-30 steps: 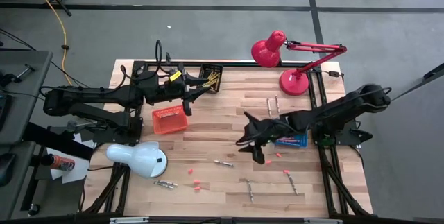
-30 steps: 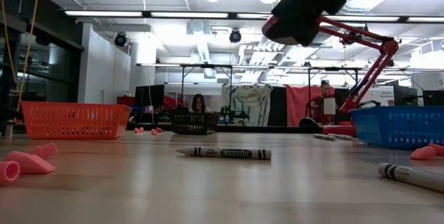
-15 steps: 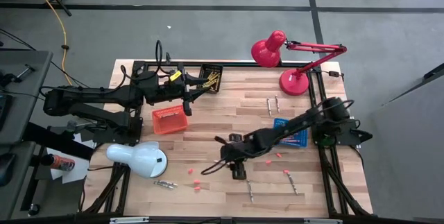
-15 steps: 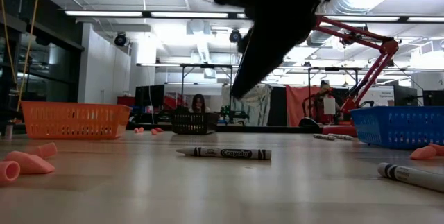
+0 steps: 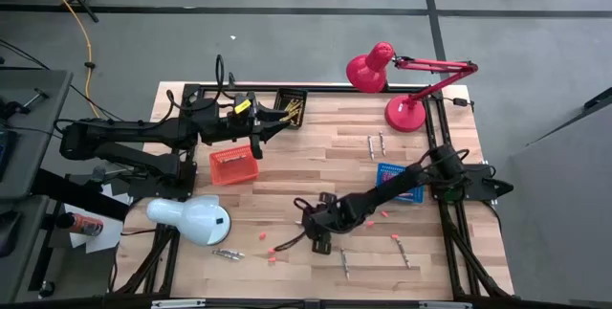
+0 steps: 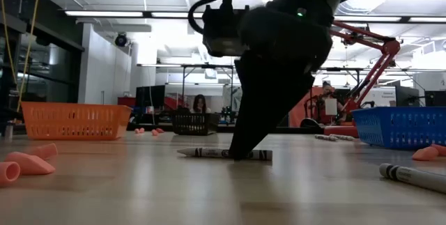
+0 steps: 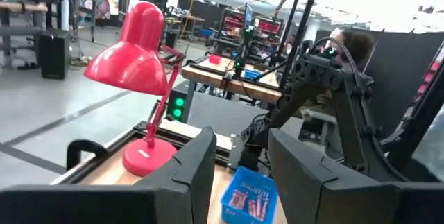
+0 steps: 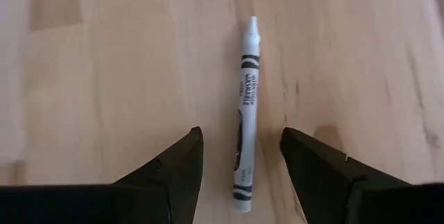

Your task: Sort crayons

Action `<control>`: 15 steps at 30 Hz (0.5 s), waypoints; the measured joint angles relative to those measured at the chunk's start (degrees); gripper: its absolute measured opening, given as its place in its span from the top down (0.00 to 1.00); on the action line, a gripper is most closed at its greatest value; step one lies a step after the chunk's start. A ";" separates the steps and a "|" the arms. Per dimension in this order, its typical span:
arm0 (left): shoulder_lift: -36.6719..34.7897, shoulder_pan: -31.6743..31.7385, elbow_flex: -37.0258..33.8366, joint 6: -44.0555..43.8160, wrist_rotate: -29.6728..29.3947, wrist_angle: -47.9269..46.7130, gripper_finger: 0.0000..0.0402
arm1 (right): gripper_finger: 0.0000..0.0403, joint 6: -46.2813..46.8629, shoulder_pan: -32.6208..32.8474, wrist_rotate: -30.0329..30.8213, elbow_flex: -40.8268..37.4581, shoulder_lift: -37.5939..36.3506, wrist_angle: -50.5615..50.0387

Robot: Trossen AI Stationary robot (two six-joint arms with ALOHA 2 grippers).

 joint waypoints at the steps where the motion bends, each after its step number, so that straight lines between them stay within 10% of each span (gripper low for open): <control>1: 0.00 0.00 0.00 -0.66 0.02 0.00 0.70 | 0.52 1.03 0.50 2.00 0.05 0.27 -0.15; 15: 0.00 0.00 0.00 -12.03 0.01 0.11 0.70 | 0.96 4.68 3.87 9.35 0.11 1.74 -2.26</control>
